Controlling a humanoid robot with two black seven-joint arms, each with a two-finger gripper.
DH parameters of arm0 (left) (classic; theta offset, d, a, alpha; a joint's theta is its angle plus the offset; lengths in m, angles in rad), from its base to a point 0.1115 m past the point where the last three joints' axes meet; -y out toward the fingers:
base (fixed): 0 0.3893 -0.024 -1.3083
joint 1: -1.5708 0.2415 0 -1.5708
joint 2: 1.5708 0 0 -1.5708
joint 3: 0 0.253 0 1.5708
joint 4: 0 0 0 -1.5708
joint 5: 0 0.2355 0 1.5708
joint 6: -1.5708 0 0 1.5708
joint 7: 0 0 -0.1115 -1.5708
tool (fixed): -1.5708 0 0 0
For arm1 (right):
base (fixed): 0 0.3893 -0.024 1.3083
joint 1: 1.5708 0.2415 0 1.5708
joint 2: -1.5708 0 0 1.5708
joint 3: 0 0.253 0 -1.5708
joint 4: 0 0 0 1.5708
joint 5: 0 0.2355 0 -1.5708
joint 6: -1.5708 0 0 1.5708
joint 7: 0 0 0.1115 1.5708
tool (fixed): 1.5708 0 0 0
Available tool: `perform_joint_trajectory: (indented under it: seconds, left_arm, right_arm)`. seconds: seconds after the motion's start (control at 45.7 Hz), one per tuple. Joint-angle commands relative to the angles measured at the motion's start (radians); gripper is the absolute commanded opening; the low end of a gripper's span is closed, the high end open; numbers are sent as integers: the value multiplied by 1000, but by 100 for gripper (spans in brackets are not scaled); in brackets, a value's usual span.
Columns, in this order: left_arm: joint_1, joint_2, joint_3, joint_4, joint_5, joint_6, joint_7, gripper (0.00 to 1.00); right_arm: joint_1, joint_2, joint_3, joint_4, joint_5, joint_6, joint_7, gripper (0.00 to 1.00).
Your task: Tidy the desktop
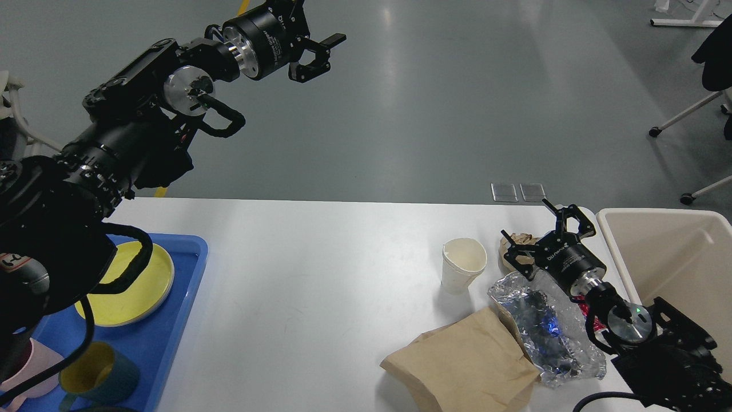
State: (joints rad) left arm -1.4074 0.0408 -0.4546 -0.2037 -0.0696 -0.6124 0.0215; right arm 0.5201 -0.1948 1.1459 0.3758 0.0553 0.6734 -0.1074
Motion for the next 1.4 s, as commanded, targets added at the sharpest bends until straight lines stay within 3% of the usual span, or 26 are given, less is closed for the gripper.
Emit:
perform_joint_trajectory:
  seconds: [0.0, 0.372, 0.897, 1.379]
  left_arm:
    - [2, -24, -36, 0, -13, 0, 0, 97]
    - [28, -44, -53, 0, -21, 2, 0, 97]
    - [404, -19, -240, 1, -22, 22, 0, 97]
    - [539, 16, -263, 3, -30, 52, -5, 97]
  right_arm:
    - [0, 0, 0, 0, 0, 0, 0, 100]
    - [0, 0, 0, 0, 0, 2, 0, 100]
    - [0, 0, 0, 0, 0, 2, 0, 100]
    - [0, 0, 0, 0, 0, 2, 0, 100]
